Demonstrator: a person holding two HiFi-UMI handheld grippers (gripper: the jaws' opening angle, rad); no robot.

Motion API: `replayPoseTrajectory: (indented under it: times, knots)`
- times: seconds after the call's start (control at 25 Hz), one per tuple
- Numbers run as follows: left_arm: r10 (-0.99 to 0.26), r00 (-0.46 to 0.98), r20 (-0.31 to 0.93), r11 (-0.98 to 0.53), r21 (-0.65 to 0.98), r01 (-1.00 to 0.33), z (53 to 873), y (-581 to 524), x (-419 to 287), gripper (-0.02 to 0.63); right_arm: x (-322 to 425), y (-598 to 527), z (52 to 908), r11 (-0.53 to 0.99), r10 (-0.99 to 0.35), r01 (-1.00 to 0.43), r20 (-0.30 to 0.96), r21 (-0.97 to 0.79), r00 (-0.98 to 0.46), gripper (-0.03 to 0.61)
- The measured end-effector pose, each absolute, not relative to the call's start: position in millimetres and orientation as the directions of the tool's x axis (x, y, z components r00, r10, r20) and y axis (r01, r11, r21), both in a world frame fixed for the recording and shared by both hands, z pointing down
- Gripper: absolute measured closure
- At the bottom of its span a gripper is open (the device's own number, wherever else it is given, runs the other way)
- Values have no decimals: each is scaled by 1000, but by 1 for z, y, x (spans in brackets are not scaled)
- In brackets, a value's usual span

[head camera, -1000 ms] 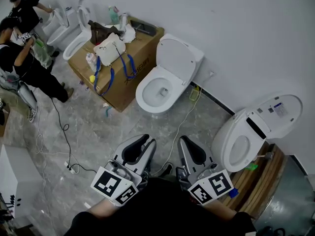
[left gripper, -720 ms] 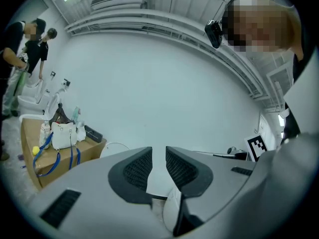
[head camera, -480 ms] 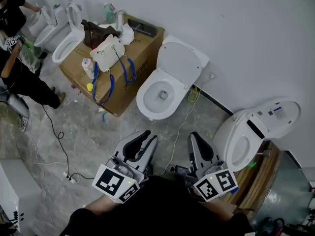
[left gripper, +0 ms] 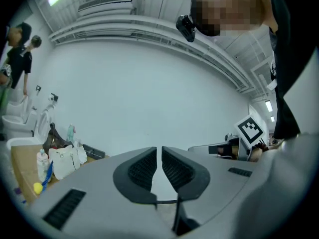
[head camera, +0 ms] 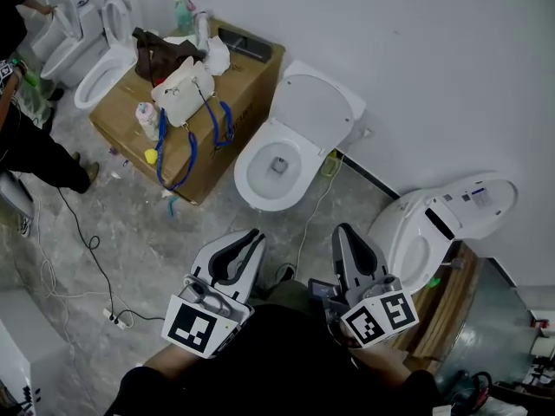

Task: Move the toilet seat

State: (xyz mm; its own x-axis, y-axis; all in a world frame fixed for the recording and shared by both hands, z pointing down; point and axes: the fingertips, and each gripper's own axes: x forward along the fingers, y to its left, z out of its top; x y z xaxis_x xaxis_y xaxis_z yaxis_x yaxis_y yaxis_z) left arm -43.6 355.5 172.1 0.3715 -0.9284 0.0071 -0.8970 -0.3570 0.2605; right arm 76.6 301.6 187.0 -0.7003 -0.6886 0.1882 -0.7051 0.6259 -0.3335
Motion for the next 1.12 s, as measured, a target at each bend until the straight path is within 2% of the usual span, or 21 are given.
replayPoseTrajectory:
  times: [0.36,0.64,0.84,1.0,1.12]
  knots:
    - [-954,295,52,-270,274,-923,200,343,-81,574,42,278,217,643,-637,-670,226,-371,-737,545]
    - [-946,285,157,-240,254,-937,232,311,-93,574,24,244,256,638,-580,-637,273,-433,-767,545]
    - [-953,244,178,-176,327,-928,253,266,-106,574,23,198,267,610,-575,-622,266,-491,-773,545]
    - [-946,227,233,-150,306,-940,273,227,-110,573,15,159,271,614,-566,-595,237,-518,-790,545]
    - [-935,225,275,-122,347,-930,296,197,-111,573,6,134,283,625,-530,-564,238,-539,-814,545]
